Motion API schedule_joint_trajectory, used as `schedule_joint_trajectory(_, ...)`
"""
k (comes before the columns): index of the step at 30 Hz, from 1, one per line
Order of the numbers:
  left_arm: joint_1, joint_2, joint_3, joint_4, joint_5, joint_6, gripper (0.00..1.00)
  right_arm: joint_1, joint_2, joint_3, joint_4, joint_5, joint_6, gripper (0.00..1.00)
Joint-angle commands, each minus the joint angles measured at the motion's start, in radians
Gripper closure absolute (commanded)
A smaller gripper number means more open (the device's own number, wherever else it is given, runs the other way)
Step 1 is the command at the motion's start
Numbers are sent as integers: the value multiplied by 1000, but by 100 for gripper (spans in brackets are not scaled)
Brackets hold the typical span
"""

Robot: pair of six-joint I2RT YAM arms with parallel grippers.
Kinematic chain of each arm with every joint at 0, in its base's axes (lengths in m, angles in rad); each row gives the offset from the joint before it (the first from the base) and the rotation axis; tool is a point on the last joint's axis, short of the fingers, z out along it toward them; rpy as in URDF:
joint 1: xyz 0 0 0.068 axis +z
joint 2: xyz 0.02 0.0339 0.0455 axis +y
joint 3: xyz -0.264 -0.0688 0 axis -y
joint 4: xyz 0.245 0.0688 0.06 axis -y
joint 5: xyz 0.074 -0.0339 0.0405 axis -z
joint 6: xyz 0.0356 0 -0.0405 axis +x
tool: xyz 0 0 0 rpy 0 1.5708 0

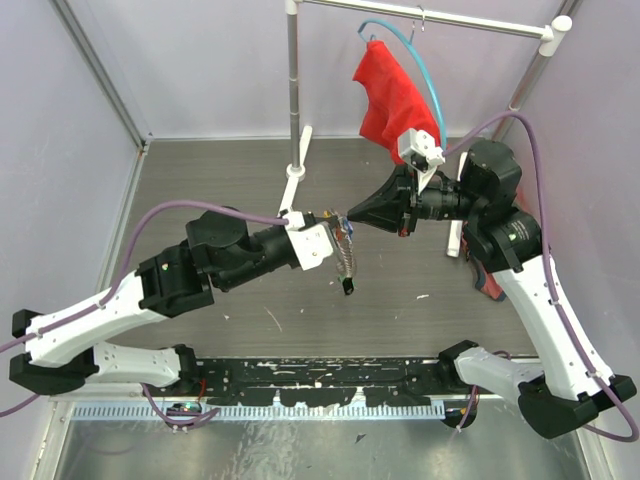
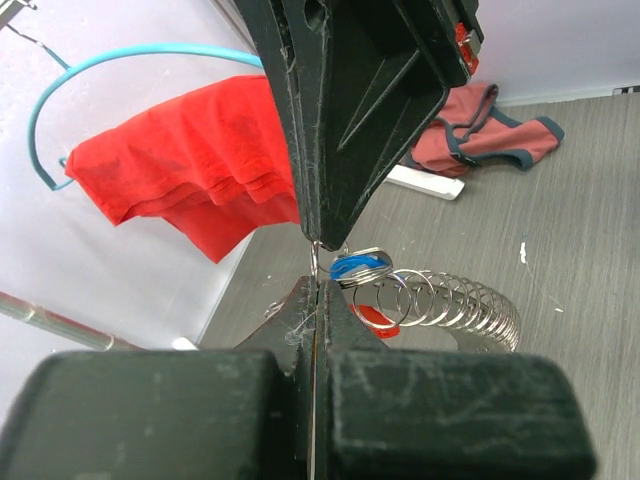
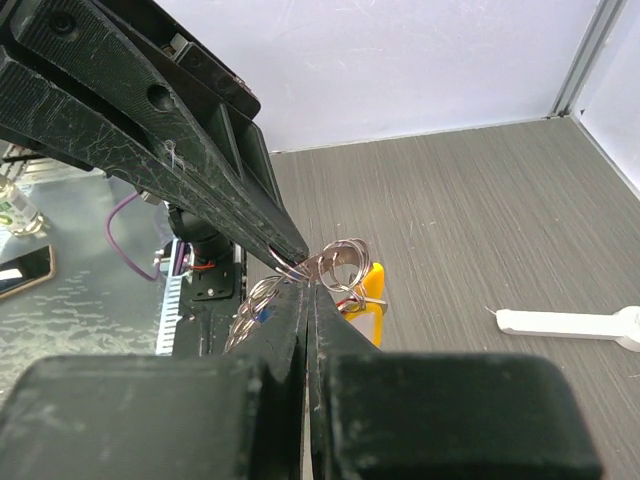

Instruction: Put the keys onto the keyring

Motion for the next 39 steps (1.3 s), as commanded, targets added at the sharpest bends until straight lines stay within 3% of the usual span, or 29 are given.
schedule_joint_trajectory(1,-7,-29,-12,91,49,-32,100,-2,7,5,44,-15,14,99)
schedule_joint_trajectory(11,-6,-53,-48,137,60,-79,100,-2,-37,4,82,24,6,82)
schedule_joint_trajectory(25,3,-131,-153,265,93,-271,100,-3,-96,8,150,-83,-20,56)
schedule_joint_trajectory(33,171,-168,-219,389,315,-507,100,-3,-60,19,141,-193,-34,54)
schedule_joint_trajectory(39,233,-168,-228,421,454,-565,100,3,-56,-9,202,-202,15,54)
